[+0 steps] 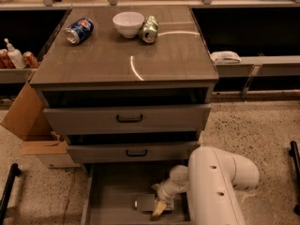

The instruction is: Pick blue plastic bottle from bottom drawer and place on counter

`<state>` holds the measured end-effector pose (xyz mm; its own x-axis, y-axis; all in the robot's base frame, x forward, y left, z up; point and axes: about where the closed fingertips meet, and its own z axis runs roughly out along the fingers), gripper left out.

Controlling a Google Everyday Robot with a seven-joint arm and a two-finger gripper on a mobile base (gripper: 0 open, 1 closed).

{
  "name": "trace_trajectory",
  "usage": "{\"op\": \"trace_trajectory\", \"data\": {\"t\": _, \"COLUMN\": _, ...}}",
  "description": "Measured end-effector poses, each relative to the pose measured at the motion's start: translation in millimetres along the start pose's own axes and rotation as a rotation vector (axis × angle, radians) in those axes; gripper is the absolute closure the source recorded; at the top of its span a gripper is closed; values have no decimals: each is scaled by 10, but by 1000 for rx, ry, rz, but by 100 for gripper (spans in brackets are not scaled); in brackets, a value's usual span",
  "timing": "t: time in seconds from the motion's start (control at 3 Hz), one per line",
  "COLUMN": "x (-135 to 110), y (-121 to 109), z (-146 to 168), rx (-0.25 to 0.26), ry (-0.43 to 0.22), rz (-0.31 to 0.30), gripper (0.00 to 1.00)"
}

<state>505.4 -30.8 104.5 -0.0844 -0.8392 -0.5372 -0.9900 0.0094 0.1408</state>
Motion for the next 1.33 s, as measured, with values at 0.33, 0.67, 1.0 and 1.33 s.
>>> {"op": "trace_trajectory", "data": {"t": 0.33, "x": -36, "y": 56, "z": -28, "rx": 22, "ry": 3, "rz": 4, "gripper": 42}}
{"op": "trace_trajectory", "data": {"t": 0.67, "x": -93, "y": 134, "z": -90, "rx": 41, "ry": -8, "rz": 2, "gripper": 65}}
{"op": "trace_trajectory", "data": {"t": 1.0, "x": -213, "y": 236, "z": -228, "rx": 67, "ry": -47, "rz": -17, "gripper": 89}}
{"op": "trace_trajectory", "data": {"t": 1.33, "x": -429, "y": 397, "z": -535, "rx": 98, "ry": -122, "rz": -78, "gripper": 100}}
